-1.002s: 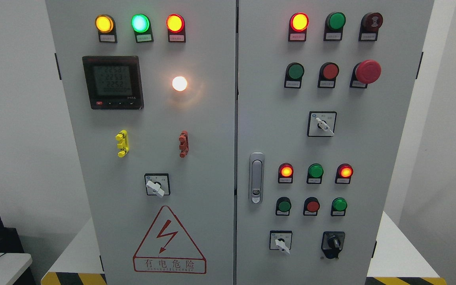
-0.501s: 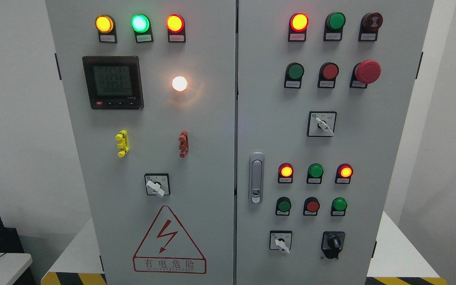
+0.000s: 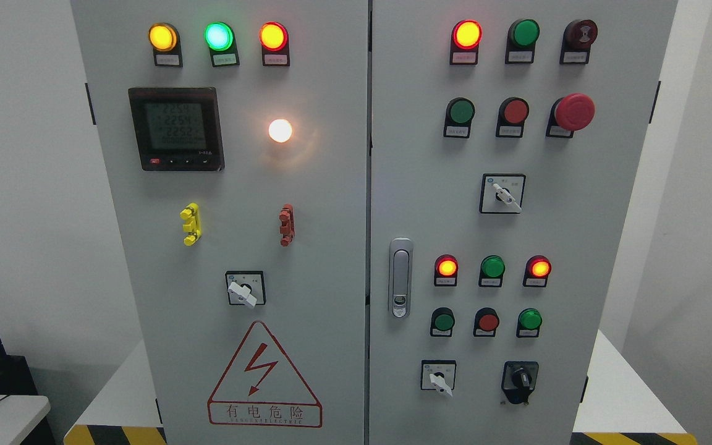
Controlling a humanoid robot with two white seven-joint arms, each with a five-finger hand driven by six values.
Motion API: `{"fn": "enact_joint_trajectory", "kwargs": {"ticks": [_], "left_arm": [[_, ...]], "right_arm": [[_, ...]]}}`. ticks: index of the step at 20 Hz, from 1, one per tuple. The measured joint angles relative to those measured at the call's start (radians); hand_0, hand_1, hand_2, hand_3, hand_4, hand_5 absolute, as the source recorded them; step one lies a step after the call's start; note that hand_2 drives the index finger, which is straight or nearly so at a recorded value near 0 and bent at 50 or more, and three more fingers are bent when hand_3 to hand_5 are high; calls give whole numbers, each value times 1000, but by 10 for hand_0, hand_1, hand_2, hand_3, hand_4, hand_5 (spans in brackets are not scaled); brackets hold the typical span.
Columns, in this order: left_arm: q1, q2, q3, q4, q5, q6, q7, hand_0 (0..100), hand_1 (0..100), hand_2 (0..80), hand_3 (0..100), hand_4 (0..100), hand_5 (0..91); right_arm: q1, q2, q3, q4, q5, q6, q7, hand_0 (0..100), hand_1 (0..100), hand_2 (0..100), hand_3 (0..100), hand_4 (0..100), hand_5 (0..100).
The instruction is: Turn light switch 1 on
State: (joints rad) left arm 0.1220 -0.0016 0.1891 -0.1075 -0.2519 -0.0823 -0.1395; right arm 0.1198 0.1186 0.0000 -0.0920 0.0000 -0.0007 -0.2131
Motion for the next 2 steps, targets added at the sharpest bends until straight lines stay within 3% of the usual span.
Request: {"fn": "enact_joint_trajectory", "kwargs": {"ticks": [2], "left_arm": [[-9,0,-13,18,-3,2,1,10,13,0,0,0,0]], "right_arm": [[0,0,0,0,0,0,0,120,389,0,0,0,0]]}}
